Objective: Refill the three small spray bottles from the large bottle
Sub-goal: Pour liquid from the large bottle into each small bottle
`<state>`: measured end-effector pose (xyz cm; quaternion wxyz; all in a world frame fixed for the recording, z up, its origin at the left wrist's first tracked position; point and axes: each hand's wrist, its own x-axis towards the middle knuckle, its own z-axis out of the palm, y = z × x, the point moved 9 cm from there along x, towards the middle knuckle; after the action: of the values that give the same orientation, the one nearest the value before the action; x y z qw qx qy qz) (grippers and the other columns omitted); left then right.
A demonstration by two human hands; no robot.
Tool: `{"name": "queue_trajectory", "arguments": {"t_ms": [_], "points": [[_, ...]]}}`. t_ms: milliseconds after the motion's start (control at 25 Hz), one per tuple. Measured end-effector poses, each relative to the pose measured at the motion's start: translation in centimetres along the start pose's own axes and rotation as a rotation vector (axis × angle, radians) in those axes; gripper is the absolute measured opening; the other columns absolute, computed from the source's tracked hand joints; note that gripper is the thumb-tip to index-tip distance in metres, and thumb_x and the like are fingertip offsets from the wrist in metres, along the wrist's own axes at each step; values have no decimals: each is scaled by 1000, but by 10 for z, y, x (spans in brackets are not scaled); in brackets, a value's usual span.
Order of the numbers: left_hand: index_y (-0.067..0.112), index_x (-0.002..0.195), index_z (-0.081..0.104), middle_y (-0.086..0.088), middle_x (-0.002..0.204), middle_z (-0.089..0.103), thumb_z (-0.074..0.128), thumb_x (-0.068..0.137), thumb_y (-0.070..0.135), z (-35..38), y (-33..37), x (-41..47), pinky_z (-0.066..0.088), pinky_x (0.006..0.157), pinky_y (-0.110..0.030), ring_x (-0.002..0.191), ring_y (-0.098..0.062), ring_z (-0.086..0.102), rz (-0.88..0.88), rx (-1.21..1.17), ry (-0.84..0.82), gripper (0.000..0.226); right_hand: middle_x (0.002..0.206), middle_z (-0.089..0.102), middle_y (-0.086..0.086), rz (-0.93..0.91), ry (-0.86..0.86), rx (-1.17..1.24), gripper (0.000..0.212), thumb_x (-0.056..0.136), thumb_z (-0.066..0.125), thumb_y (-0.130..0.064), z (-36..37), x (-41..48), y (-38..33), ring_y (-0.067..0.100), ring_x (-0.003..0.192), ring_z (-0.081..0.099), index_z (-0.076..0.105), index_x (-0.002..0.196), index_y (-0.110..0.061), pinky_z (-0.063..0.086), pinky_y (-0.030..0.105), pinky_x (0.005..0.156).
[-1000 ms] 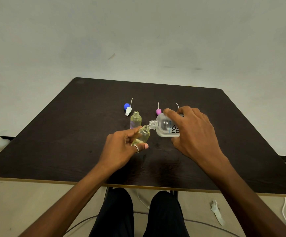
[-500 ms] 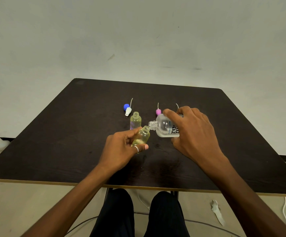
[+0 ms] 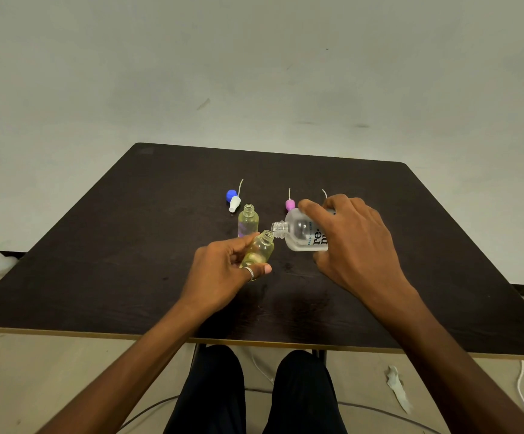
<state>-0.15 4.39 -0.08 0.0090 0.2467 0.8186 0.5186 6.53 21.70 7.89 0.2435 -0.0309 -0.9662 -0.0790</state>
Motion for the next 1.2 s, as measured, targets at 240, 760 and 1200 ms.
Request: {"name": "queue_trajectory", "arguments": {"t_ms": [240, 760, 1200], "points": [[38, 127, 64, 26, 96, 71, 86, 73, 29, 0, -1, 0, 53, 88, -15, 90, 12, 66, -6, 8, -1, 59, 113, 60, 7, -6, -3, 5, 79, 64, 84, -25, 1, 0, 0, 29, 102, 58, 49, 134, -32, 48, 42, 86], [41, 126, 63, 27, 90, 71, 86, 74, 29, 0, -1, 0, 54, 88, -16, 90, 8, 68, 1, 12, -4, 59, 112, 60, 5, 0, 2, -4, 76, 65, 81, -23, -1, 0, -2, 28, 101, 57, 49, 133, -33, 47, 41, 87], [39, 127, 64, 24, 95, 73, 86, 74, 30, 0, -3, 1, 55, 90, -22, 90, 8, 68, 4, 18, -1, 59, 115, 60, 7, -9, -12, 7, 78, 65, 83, -25, 1, 0, -2, 29, 103, 57, 49, 134, -31, 48, 42, 88]]}}
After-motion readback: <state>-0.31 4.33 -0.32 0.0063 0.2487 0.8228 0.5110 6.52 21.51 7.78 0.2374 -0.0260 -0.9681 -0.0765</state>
